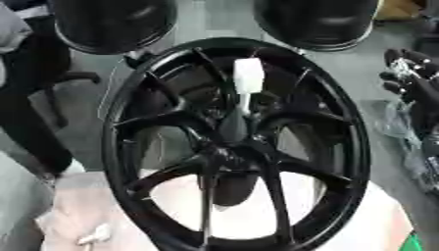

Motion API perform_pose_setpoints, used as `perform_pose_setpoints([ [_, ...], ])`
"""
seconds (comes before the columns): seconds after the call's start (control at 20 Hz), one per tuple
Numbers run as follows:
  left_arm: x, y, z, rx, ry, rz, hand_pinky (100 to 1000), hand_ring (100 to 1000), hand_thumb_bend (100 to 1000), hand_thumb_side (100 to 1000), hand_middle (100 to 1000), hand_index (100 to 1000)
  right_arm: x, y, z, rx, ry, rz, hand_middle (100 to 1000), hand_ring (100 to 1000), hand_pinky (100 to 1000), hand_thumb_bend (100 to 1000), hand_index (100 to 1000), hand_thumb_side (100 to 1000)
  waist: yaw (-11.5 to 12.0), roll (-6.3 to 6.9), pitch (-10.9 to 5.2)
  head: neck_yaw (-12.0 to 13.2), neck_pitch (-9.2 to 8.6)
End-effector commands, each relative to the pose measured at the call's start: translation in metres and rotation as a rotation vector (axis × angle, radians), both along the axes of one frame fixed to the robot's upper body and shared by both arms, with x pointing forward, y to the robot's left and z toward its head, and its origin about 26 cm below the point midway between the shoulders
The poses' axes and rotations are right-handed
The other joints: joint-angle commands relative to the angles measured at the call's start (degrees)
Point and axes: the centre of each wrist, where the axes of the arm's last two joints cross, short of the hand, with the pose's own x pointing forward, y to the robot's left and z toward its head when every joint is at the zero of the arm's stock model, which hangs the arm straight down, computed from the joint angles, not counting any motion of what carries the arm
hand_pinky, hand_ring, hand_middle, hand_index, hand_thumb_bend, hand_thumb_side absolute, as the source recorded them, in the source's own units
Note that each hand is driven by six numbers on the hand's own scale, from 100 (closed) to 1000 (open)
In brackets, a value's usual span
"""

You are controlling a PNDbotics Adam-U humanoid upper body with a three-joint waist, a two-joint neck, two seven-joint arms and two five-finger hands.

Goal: Pull the pin out of the wheel hub.

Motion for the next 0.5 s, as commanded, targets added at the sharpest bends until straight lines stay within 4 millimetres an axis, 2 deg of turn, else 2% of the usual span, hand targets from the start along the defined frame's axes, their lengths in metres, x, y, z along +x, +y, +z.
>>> perform_pose_setpoints([
  [0.05,-0.002,0.003,0.01,0.019,-0.029,0.004,725,734,343,742,726,812,-0.002,-0.005,0.015,-0.025,-0.041,-0.007,715,749,837,347,860,387,-0.1,0.13,-0.94,-0.1,-0.79],
  [0.25,-0.003,0.003,0.009,0.02,-0.025,0.007,725,734,343,743,726,812,-0.001,-0.005,0.022,-0.04,-0.057,-0.006,721,753,835,346,864,380,0.0,0.21,-1.0,-0.4,-0.99],
  [0.4,-0.004,0.005,0.008,0.027,-0.017,0.01,725,734,342,742,726,812,-0.001,-0.005,0.051,-0.12,-0.125,0.018,732,759,834,338,871,367,-0.2,0.19,-1.37,-0.6,-0.8],
  [0.5,-0.004,0.006,0.007,0.031,-0.012,0.013,725,733,341,742,726,812,-0.004,-0.003,0.077,-0.206,-0.182,0.051,737,767,835,338,871,364,-0.3,0.08,-1.71,-0.7,-0.74],
])
